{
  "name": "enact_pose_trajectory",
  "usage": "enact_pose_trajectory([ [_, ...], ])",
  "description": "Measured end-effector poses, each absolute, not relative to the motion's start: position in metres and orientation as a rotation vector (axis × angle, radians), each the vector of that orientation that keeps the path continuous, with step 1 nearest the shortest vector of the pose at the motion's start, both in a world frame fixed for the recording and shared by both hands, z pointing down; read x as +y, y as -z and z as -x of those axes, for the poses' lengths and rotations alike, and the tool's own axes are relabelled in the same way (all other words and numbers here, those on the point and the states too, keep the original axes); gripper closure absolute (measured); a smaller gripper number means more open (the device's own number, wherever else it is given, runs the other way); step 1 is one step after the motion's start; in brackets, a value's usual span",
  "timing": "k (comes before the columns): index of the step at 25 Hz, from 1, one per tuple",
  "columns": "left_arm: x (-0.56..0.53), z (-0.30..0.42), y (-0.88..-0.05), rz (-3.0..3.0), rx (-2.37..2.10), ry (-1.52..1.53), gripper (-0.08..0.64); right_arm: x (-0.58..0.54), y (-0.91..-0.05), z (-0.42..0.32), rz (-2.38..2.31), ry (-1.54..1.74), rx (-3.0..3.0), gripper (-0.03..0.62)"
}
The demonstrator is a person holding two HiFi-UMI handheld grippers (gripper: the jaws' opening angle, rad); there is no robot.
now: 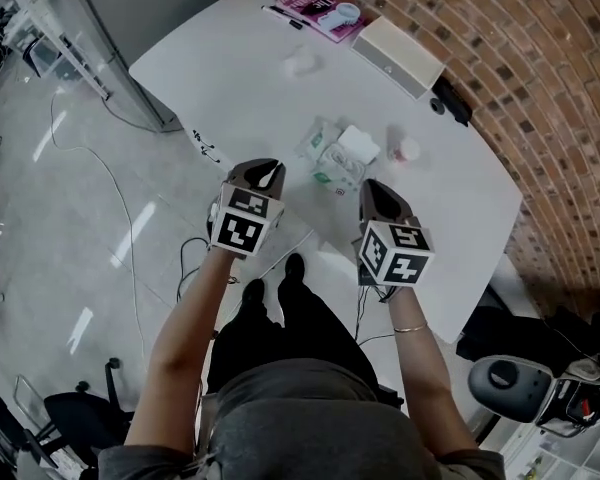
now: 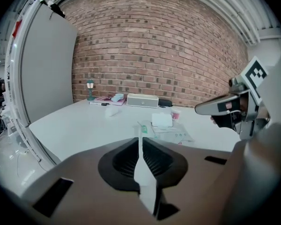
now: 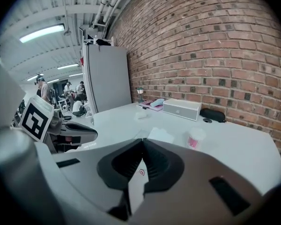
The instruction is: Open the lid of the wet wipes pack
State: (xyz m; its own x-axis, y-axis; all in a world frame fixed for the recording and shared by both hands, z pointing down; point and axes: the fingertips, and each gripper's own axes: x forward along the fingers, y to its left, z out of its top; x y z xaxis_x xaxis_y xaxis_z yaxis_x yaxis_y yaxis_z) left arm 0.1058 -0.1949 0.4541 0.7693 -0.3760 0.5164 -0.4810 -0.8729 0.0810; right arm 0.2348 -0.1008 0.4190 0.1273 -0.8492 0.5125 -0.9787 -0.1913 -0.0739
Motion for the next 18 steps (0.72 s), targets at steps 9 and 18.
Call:
enact_pose_trajectory([
  [9, -0.199, -0.085, -0.439, -2.76, -0.682, -0.681, 0.526, -0.082, -0.42, -0.221, -2.238, -0.688, -1.776, 0.587],
  [18, -0.198, -0.071, -0.427, -2.75, -0.661, -0.614, 0.526, -0.064, -0.418, -0.209, -2.308, -0.697, -1.758, 0.589],
])
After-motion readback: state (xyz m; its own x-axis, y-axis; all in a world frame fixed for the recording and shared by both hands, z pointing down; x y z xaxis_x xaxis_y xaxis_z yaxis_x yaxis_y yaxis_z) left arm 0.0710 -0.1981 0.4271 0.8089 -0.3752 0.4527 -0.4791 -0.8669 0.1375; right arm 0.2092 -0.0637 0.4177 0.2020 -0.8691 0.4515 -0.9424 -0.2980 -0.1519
